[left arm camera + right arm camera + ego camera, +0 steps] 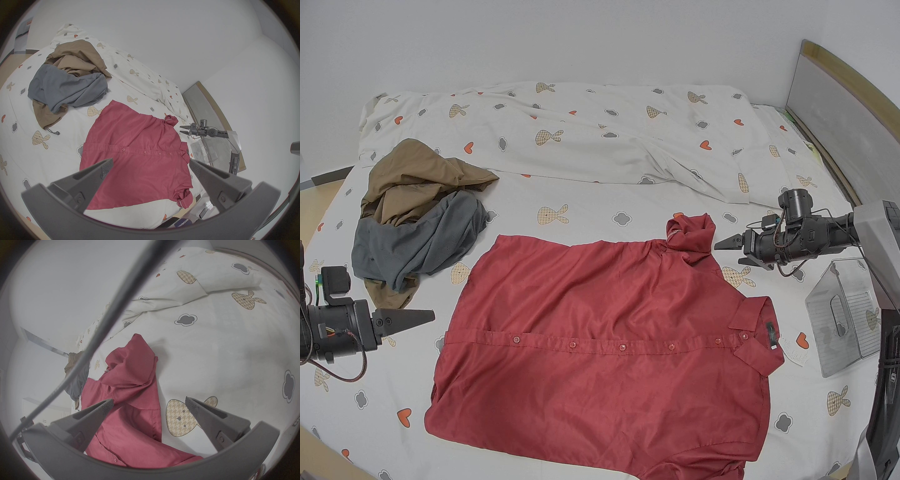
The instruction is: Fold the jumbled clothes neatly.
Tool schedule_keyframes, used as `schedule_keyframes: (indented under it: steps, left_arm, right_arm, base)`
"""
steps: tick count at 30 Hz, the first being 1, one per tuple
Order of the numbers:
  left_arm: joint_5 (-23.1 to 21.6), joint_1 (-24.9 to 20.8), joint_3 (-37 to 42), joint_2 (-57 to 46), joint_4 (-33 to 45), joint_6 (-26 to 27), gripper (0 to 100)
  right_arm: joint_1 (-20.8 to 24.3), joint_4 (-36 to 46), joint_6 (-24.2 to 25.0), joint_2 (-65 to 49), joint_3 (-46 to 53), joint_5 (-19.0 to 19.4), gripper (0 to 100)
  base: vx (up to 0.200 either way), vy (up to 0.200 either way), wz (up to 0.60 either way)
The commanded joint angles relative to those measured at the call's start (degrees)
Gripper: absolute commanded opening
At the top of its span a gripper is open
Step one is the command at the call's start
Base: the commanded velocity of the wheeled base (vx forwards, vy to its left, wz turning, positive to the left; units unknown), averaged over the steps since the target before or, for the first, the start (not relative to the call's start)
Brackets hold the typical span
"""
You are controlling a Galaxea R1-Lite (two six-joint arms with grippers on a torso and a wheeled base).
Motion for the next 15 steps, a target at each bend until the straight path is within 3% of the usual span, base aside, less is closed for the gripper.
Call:
schedule_keyframes:
  steps: [1,15]
  left_arm:
    - [0.0,0.0,0.0,0.1,0.0,0.0,100]
    - [0.0,0.1,0.3,-0.5,0.0,0.0,100]
  right_arm:
    - [0.9,0.0,0.0,0.9,-0.1,0.0,100]
    - [3.8,-0.1,0.1,4.2,-0.7,-0.2,100]
  base:
    - [0.000,0.000,0.00]
    - [0.000,0.000,0.00]
